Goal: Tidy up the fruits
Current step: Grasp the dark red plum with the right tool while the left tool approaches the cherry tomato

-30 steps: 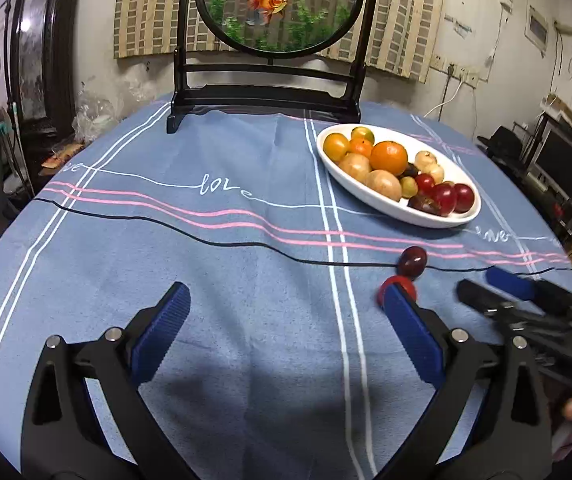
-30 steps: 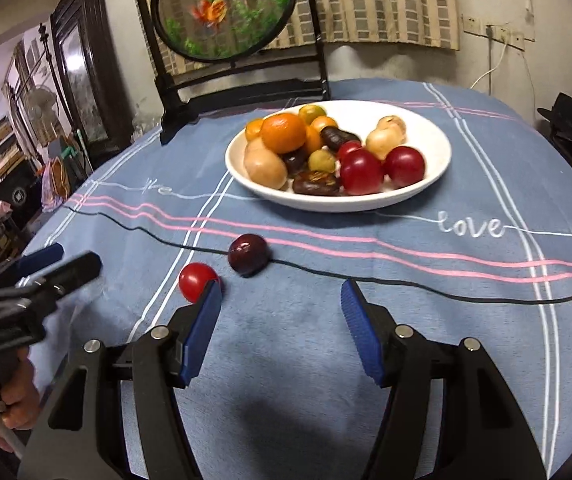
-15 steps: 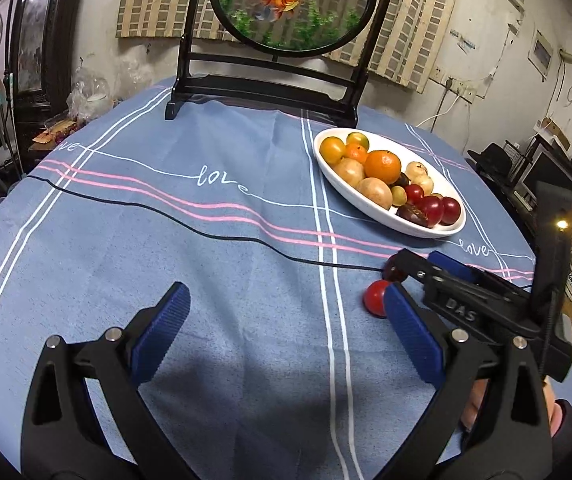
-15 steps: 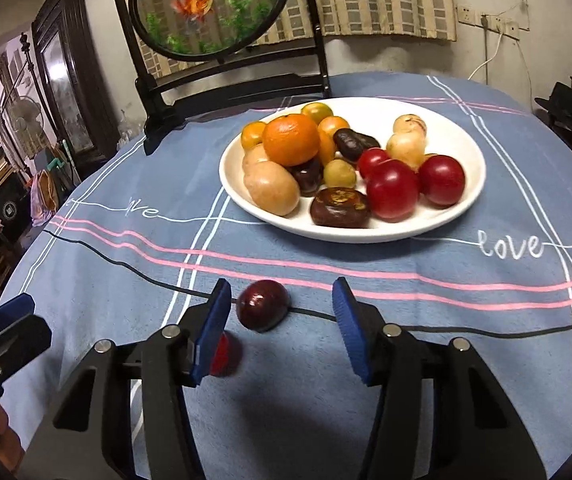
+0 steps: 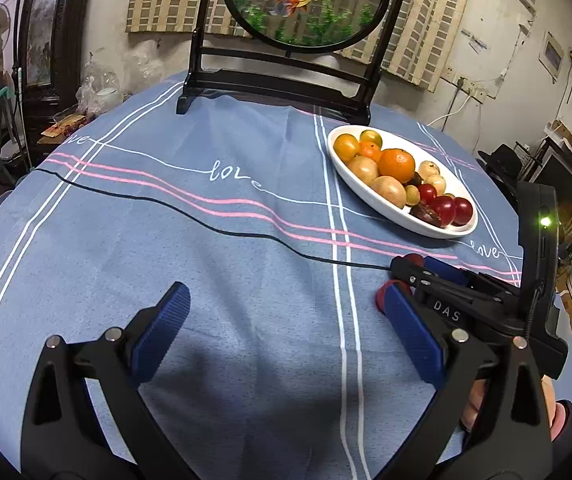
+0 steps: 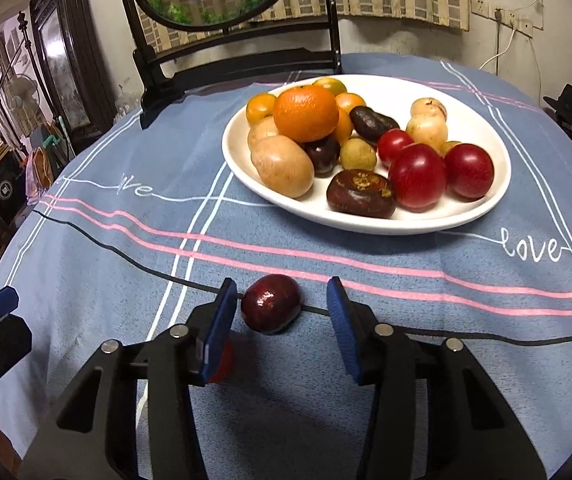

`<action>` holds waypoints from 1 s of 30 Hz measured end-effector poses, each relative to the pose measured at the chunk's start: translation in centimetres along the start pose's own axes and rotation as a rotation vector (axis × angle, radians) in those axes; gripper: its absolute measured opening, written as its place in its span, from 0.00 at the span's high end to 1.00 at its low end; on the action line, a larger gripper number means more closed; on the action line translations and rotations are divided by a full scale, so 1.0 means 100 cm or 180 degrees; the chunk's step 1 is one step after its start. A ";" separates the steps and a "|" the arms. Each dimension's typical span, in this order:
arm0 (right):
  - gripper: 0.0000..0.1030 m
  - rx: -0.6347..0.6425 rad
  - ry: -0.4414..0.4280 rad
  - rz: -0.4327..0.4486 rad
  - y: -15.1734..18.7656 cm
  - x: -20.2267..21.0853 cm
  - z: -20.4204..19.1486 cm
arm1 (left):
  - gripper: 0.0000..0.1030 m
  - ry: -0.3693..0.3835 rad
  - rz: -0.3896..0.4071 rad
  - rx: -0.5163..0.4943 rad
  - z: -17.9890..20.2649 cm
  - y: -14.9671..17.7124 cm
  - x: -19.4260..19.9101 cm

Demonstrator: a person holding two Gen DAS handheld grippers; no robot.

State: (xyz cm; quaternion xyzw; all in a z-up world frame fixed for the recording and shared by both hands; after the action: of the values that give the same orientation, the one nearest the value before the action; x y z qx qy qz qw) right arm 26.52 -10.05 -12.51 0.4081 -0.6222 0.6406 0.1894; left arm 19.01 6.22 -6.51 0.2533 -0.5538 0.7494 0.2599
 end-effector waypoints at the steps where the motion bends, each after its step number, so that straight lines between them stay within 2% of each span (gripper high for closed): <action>1: 0.54 0.0005 0.0008 -0.0014 0.000 -0.001 0.000 | 0.04 -0.0006 -0.0003 0.0012 -0.001 0.000 0.000; 4: 0.54 0.0036 0.0037 -0.0019 0.001 -0.002 -0.002 | 0.04 -0.0003 -0.0017 0.0056 -0.004 0.000 0.000; 11: 0.68 0.0085 0.0019 -0.0010 0.001 -0.002 -0.005 | 0.04 -0.0048 -0.0037 0.0079 -0.007 0.000 -0.003; 17: 0.69 0.0018 -0.0049 0.0049 0.001 0.008 -0.001 | 0.04 -0.0173 -0.0025 0.0016 -0.010 0.002 -0.007; 22: 0.69 -0.0074 -0.0151 0.0226 0.003 0.037 0.019 | 0.04 -0.0182 -0.0092 -0.0089 -0.005 0.007 -0.014; 25: 0.69 -0.0108 -0.0108 0.0319 0.008 0.052 0.036 | 0.04 -0.0153 -0.0117 -0.0187 0.003 0.010 -0.017; 27: 0.70 -0.0183 -0.0049 0.0381 0.010 0.059 0.048 | 0.04 -0.0004 -0.0170 -0.0244 0.013 0.013 -0.021; 30: 0.69 -0.0318 -0.0186 0.0419 0.007 0.067 0.053 | 0.04 0.0161 -0.0244 -0.0439 0.034 0.018 -0.030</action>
State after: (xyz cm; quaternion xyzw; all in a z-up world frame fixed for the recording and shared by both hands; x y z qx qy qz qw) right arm 23.58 -16.98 -8.45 0.3748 -0.6842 0.6077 0.1488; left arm 20.34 2.13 -8.87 0.2367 -0.5872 0.7052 0.3192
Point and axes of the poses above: each gripper's, at about its wrist camera, not at the fingertips, and x roughly against the way its jaws point, z to its right, y to its underside, the point moved 7 cm from there along -x, roughly the way its jaws point, and after that the axes turned 4 degrees about y, right-handed, at the moved point
